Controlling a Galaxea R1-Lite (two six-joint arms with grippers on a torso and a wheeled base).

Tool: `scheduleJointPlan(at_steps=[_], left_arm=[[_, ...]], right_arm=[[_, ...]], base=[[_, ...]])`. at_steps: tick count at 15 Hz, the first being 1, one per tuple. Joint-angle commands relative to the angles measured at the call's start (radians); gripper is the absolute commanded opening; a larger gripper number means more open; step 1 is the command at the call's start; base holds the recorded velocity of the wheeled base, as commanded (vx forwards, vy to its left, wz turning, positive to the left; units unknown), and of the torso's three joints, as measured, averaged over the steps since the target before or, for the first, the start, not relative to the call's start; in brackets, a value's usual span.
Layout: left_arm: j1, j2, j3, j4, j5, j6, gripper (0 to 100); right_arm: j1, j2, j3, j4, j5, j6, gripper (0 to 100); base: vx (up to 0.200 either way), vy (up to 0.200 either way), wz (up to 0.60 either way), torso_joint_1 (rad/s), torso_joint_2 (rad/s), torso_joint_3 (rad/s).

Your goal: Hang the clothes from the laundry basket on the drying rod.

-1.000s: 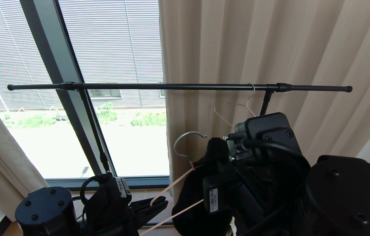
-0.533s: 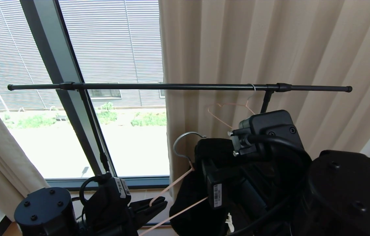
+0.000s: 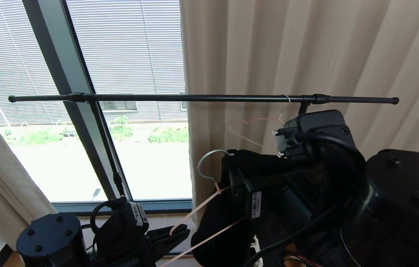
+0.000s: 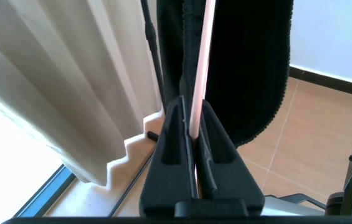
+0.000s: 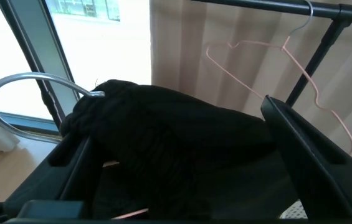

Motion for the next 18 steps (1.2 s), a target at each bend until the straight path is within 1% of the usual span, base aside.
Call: scheduleJointPlan(at_steps=[1, 6, 8, 11, 18], left_arm=[[-0.001, 0.001, 0.003, -0.001, -0.001, 0.000, 0], [-0.007, 0.000, 0.003, -0.001, -0.001, 0.000, 0], [-0.013, 0.001, 0.003, -0.001, -0.001, 0.000, 0], [-0.015, 0.001, 0.005, -0.001, -0.001, 0.002, 0], [-0.015, 0.003, 0.005, -0.001, -0.001, -0.006, 0]], right_arm=[[0.000, 0.031, 0.000, -0.001, 0.000, 0.004, 100], [0.000, 0.067, -0.003, -0.049, -0.002, -0.001, 100], [-0.040, 0.068, -0.025, -0.050, -0.002, -0.001, 100], [-0.055, 0.076, -0.038, -0.050, -0.003, 0.001, 100], [-0.037, 0.102, -0.025, -0.052, -0.005, 0.005, 100]], base=[[0.000, 0.000, 0.00, 0.000, 0.00, 0.000], [0.000, 0.000, 0.00, 0.000, 0.00, 0.000], [0.000, 0.000, 0.00, 0.000, 0.00, 0.000], [0.000, 0.000, 0.00, 0.000, 0.00, 0.000], [0.000, 0.000, 0.00, 0.000, 0.00, 0.000]])
